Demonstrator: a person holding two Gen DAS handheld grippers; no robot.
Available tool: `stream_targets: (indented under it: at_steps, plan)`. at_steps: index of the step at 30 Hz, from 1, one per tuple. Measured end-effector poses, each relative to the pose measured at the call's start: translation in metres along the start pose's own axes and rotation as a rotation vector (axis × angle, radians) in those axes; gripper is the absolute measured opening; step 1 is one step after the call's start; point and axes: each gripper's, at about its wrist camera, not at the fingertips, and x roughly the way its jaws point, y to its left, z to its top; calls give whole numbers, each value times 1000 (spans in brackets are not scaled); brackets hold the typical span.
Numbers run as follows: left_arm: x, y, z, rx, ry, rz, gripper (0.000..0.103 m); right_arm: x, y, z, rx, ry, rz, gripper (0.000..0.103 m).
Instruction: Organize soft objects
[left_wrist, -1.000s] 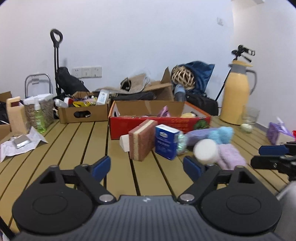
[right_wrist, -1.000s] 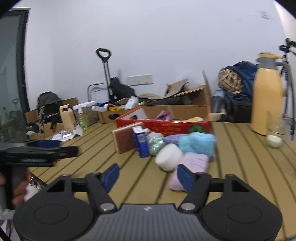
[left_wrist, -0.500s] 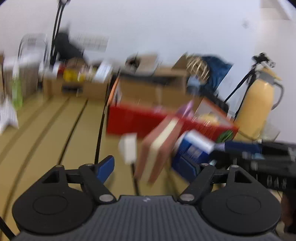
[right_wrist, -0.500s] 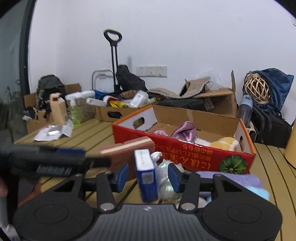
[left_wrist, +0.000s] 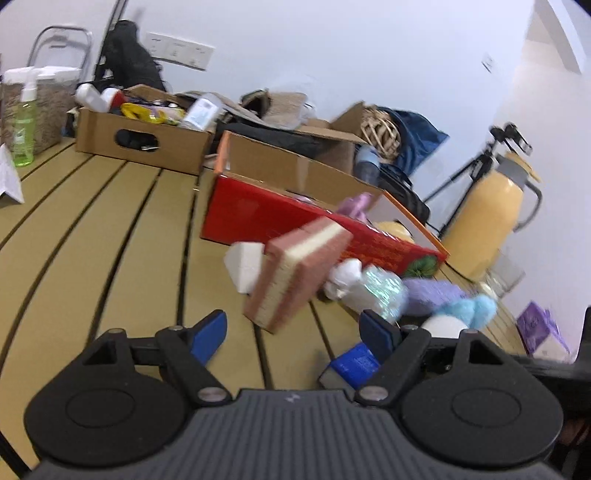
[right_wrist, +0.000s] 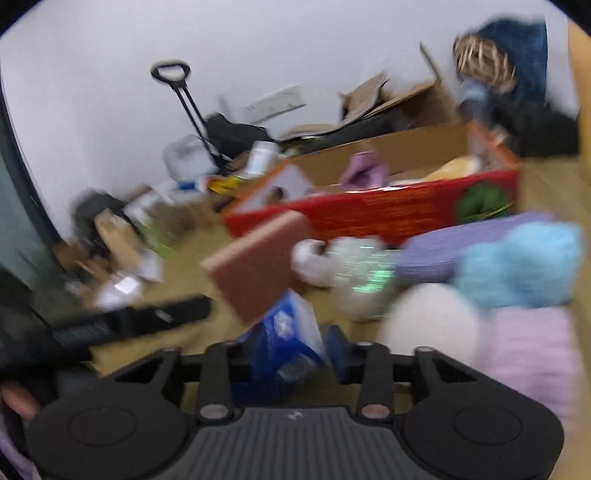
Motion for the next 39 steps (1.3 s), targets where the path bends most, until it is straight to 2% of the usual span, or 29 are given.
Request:
stream_targets:
  at_steps: [2, 3, 5, 7, 11, 13, 15, 18, 21, 24, 26, 28, 32, 35, 37, 39]
  plan:
    - [-1, -5, -5, 13, 17, -12, 76, -3, -5, 2, 9, -15, 27, 41]
    - [-1, -7, -7, 12, 33, -37, 66, -1, -5, 3, -2, -16, 22, 42]
    - [-5, -10, -13, -13, 63, -122, 55, 6, -5, 4, -21, 0, 27, 41]
    - [-7, -13, -20, -23, 86, -183, 50, 9, -6, 2, -19, 22, 45, 41]
    - [-1, -22, -32, 18, 134, -183, 39, 9, -10, -10, 13, 51, 36, 37]
    - [2, -18, -31, -15, 132, -166, 37, 3, -8, -14, 44, 56, 68, 33]
    - [4, -7, -28, -72, 129, -155, 30, -4, -5, -20, 49, 49, 73, 29]
    - [4, -1, -28, -102, 131, -150, 30, -7, -7, -26, 79, 55, 81, 27]
    - [3, -4, -28, -91, 124, -142, 35, -8, -10, -24, 109, 41, 82, 27]
    - [5, -9, -30, -68, 132, -142, 34, -1, -17, -24, 149, 62, 97, 27]
    - [4, -12, -29, -57, 117, -137, 32, -2, -18, -24, 169, 62, 102, 26]
    - [-3, -17, -26, -48, 77, -139, 31, -10, -11, -19, 144, 29, 92, 21]
    - [-26, -20, 15, -77, -68, -191, 31, -32, 11, 25, 62, -107, 118, 20]
    - [-23, -18, 66, -57, -136, -166, 31, -17, 25, 77, 1, -163, 142, 20]
    - [-5, -11, 101, -54, -139, -124, 31, 13, 24, 112, 15, -145, 160, 20]
    - [21, 1, 131, -62, -120, -58, 31, 51, 17, 138, 58, -75, 190, 21]
